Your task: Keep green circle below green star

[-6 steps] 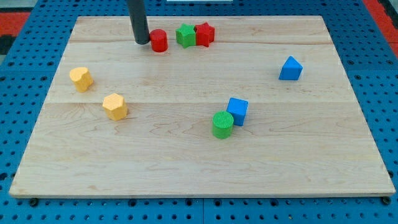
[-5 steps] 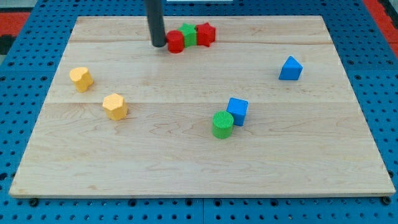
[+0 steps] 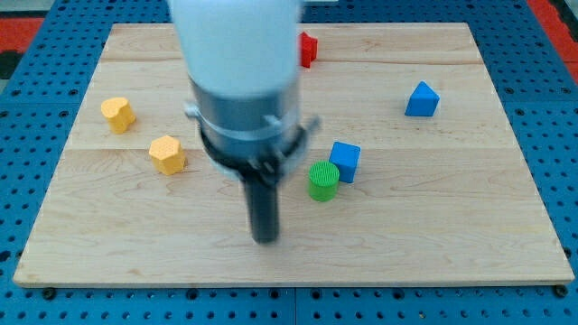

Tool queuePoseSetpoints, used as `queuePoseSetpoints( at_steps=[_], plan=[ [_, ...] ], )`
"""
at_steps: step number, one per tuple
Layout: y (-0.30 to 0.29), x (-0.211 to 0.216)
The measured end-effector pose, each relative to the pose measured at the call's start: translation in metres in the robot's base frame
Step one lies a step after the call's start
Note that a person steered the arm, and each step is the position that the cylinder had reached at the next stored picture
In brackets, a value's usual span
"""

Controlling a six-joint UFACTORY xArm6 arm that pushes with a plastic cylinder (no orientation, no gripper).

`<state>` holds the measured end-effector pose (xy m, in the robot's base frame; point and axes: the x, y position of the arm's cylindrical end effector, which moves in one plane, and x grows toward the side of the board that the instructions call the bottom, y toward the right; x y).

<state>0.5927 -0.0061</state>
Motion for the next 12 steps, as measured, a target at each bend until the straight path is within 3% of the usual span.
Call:
queuePoseSetpoints(
  at_steps=[1, 2, 5, 8, 11, 12],
  plan=[
    [0.069, 0.005],
    [0.083, -0.015],
    [0.053, -0.08],
    [-0.049, -0.195],
    [-0.139, -0.25],
    [-0.134, -0.269]
  ],
)
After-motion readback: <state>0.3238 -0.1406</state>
